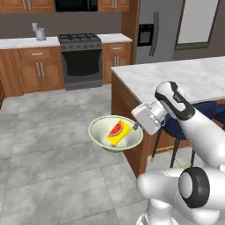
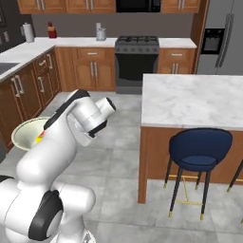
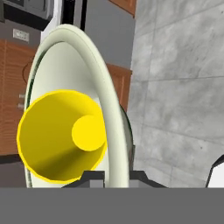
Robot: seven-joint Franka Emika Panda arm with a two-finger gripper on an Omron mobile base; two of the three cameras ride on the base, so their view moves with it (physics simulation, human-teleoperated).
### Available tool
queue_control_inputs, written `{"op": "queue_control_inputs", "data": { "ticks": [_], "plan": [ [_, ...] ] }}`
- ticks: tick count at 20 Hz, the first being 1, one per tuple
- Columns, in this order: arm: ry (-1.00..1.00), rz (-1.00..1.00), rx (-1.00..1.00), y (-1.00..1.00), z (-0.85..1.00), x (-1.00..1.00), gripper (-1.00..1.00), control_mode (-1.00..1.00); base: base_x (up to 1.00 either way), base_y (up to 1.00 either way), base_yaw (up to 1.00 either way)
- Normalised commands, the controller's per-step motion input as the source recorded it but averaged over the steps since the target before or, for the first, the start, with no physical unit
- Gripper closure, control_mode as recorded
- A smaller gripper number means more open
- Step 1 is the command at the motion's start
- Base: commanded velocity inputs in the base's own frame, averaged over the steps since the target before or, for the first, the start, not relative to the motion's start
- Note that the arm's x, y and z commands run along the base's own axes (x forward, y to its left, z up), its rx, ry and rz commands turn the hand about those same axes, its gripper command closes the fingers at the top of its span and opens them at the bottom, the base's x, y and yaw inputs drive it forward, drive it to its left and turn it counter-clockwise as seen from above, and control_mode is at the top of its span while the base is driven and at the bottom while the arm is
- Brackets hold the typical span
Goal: Place the cup inside the bowl on the dining table and move the bowl to any counter.
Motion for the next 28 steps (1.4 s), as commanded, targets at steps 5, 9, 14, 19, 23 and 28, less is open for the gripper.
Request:
{"op": "queue_control_inputs", "data": {
  "ticks": [5, 9, 14, 19, 23, 28],
  "plan": [
    [0.0, 0.0, 0.0, 0.0, 0.0, 0.0, 1.0, 1.0, 0.64, 0.29, -0.11],
    [0.0, 0.0, 0.0, 0.0, 0.0, 0.0, 1.0, 1.0, 0.65, 0.24, -0.11],
    [0.0, 0.0, 0.0, 0.0, 0.0, 0.0, 1.0, 1.0, 0.48, 0.25, -0.09],
    [0.0, 0.0, 0.0, 0.0, 0.0, 0.0, 1.0, 1.0, 0.36, 0.31, -0.07],
    [0.0, 0.0, 0.0, 0.0, 0.0, 0.0, 1.0, 1.0, 0.23, 0.37, -0.06],
    [0.0, 0.0, 0.0, 0.0, 0.0, 0.0, 1.0, 1.0, 0.55, 0.35, -0.05]
  ]
}}
